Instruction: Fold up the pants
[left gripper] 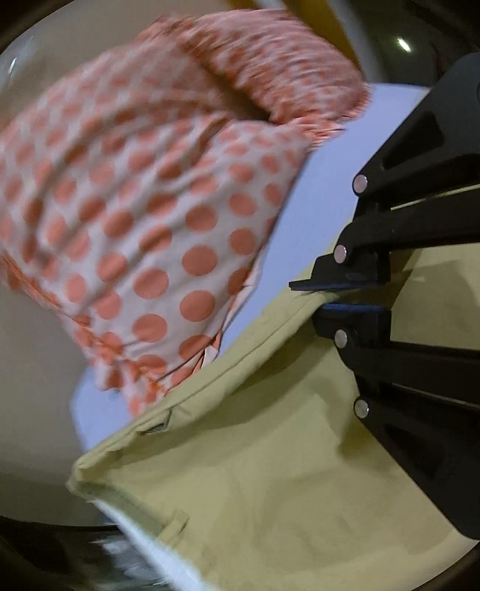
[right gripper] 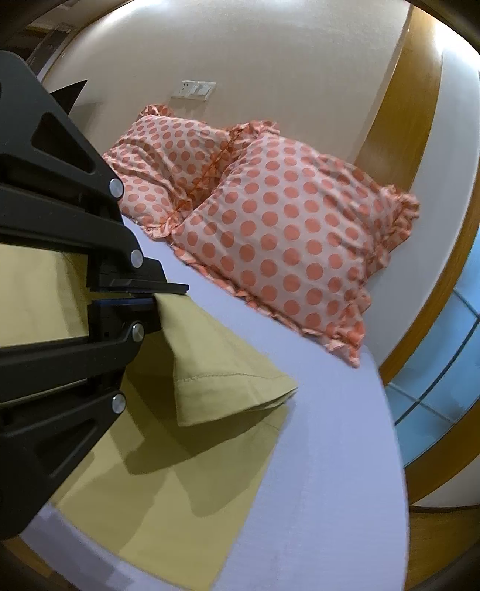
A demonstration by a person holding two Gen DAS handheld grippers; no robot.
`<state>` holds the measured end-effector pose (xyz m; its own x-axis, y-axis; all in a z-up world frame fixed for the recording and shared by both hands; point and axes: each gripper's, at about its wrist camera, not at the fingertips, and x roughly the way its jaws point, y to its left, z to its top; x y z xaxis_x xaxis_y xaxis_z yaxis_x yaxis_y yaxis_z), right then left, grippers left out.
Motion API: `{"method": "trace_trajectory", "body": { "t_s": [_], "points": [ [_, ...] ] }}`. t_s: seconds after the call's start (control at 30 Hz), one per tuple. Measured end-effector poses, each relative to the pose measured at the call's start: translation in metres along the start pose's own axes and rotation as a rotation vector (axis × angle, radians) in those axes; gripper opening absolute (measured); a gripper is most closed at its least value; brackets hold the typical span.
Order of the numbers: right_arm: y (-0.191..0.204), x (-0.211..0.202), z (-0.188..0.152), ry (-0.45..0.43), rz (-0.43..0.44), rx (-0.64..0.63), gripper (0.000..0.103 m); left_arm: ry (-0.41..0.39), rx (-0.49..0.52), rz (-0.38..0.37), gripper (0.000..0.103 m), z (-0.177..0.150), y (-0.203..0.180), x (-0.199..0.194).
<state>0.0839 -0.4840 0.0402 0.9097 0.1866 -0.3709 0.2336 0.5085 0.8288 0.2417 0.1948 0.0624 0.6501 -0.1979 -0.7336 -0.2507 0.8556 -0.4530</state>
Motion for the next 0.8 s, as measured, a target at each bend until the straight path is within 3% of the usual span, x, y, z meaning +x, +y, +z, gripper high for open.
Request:
{"method": "trace_trajectory", "body": {
  "t_s": [0.13, 0.2, 0.4, 0.67, 0.73, 0.8],
  "points": [
    [0.000, -0.033, 0.000, -0.067, -0.026, -0.049, 0.002, -0.090, 0.101, -0.036, 0.006, -0.066, 0.012, -0.097],
    [-0.005, -0.043, -0.005, -0.073, -0.059, -0.066, 0.002, -0.109, 0.141, -0.016, 0.007, -0.110, 0.026, -0.133],
    [-0.041, -0.049, -0.024, -0.020, -0.161, -0.048, 0.002, -0.041, 0.097, -0.012, 0.007, -0.186, 0.071, -0.144],
    [-0.060, -0.063, -0.034, -0.006, -0.230, -0.066, 0.002, -0.029, 0.078, -0.037, 0.008, -0.219, 0.088, -0.138],
    [-0.061, -0.070, -0.036, -0.007, -0.261, -0.067, 0.016, -0.029, 0.073, -0.043, 0.011, -0.227, 0.093, -0.140],
    [-0.064, -0.084, -0.035, -0.052, -0.289, -0.064, 0.064, -0.048, 0.075, -0.057, 0.014, -0.230, 0.092, -0.144]
  ]
}}
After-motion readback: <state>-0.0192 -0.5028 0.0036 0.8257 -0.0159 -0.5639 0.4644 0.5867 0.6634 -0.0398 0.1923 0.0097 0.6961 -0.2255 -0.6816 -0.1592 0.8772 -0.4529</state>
